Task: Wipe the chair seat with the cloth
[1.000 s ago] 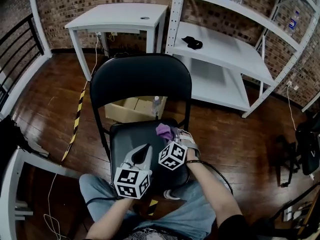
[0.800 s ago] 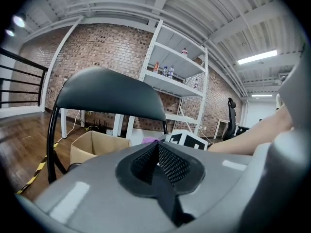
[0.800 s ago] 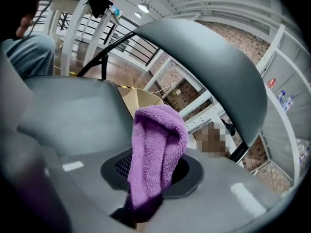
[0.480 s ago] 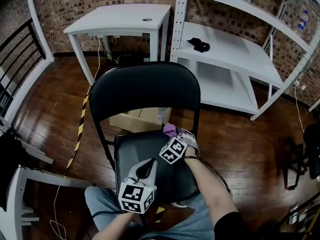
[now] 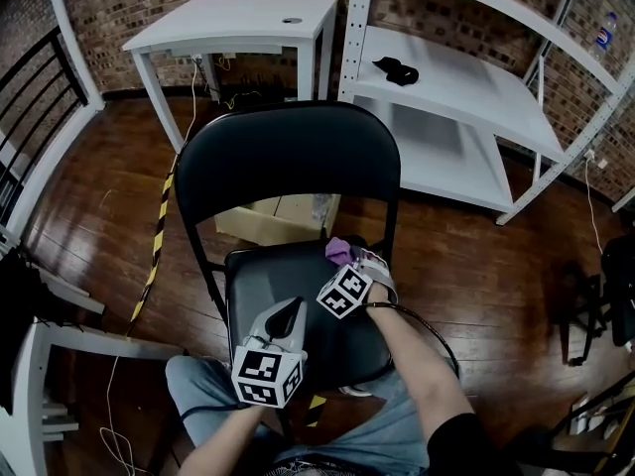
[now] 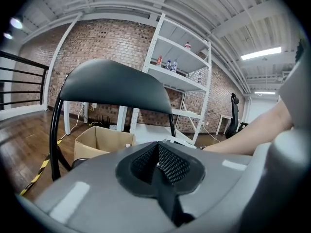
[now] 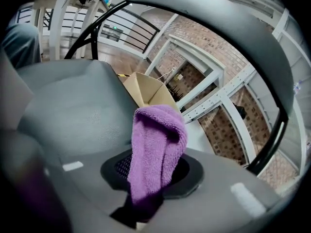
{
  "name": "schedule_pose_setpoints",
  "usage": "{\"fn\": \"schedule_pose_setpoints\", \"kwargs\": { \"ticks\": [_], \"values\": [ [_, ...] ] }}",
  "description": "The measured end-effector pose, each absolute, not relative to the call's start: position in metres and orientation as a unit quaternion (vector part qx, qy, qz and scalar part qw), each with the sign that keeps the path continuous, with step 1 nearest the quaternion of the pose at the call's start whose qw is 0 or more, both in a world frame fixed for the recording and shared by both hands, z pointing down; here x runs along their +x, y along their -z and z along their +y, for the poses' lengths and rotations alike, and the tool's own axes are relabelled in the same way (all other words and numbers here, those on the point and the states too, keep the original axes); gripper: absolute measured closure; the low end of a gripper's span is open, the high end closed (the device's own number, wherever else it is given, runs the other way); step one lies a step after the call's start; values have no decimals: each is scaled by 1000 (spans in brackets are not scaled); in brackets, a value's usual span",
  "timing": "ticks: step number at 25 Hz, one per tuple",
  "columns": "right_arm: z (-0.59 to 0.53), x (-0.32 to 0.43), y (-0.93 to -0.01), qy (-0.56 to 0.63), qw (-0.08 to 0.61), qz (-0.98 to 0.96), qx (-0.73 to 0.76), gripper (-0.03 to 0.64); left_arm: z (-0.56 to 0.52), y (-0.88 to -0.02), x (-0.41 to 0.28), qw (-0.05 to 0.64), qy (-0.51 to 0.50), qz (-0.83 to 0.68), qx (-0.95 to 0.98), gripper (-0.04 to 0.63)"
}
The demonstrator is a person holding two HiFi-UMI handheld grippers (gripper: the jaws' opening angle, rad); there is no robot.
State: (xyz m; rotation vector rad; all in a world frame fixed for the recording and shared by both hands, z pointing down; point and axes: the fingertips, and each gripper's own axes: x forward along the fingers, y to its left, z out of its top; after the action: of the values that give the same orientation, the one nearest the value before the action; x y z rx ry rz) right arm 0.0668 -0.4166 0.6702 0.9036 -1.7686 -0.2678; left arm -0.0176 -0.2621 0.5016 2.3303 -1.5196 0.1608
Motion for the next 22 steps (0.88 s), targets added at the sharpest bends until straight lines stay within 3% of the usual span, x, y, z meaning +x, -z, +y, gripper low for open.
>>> {"fn": "schedule_pose_setpoints", "kwargs": {
  "ticks": [22],
  "values": [
    [-222, 114, -667, 80, 529, -767, 355, 526, -216, -498, 43, 176, -48, -502, 846, 589]
  ]
}}
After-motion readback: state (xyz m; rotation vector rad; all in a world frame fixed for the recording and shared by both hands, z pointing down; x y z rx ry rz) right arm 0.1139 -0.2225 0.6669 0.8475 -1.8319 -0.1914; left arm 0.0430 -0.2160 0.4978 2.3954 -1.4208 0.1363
